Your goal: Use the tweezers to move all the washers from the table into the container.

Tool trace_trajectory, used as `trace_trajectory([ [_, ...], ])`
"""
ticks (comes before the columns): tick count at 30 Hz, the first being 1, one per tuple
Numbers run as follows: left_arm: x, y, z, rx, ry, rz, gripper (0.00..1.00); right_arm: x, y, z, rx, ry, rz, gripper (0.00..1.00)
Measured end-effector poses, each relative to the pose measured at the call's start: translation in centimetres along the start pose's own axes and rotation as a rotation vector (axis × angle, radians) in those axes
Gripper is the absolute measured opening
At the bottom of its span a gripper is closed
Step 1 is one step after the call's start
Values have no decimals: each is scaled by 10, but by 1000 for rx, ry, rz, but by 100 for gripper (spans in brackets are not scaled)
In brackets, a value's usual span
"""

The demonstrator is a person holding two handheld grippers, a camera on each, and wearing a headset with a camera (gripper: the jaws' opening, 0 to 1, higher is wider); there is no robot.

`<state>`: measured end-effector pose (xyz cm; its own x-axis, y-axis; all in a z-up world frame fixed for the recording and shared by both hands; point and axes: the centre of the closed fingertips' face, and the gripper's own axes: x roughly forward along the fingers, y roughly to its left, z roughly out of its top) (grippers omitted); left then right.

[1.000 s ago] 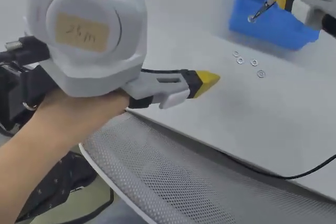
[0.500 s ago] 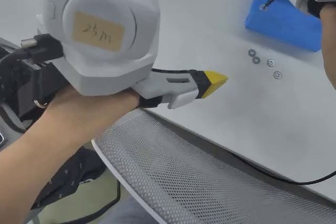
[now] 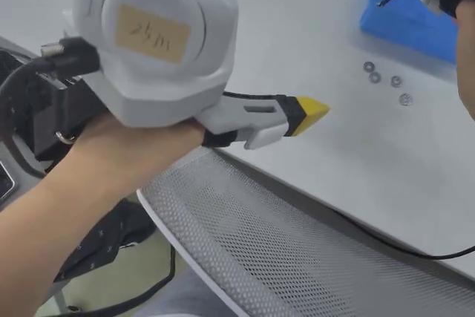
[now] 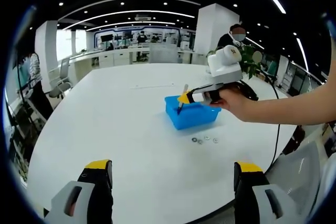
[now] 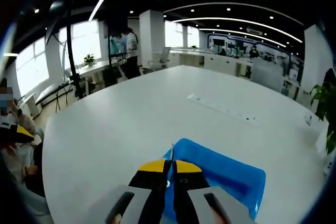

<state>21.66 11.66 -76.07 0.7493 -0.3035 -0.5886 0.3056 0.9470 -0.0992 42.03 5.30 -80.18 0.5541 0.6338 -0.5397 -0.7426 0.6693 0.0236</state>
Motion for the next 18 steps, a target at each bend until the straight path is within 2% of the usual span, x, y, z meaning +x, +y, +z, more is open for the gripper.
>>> trace_trajectory([
  [4,1,2,0,-1,3,2,99,2,4,-4,-13,10,0,0],
  [5,0,2,0,-2,1,4,99,1,4,-2,-19,-5,-1,0],
  [14,-1,2,-1,-3,2,3,99,-1,7,-4,-37,-18,-8,0],
  [18,-2,1,-1,1,2,1,99,0,4,-3,-10,-8,8,1],
])
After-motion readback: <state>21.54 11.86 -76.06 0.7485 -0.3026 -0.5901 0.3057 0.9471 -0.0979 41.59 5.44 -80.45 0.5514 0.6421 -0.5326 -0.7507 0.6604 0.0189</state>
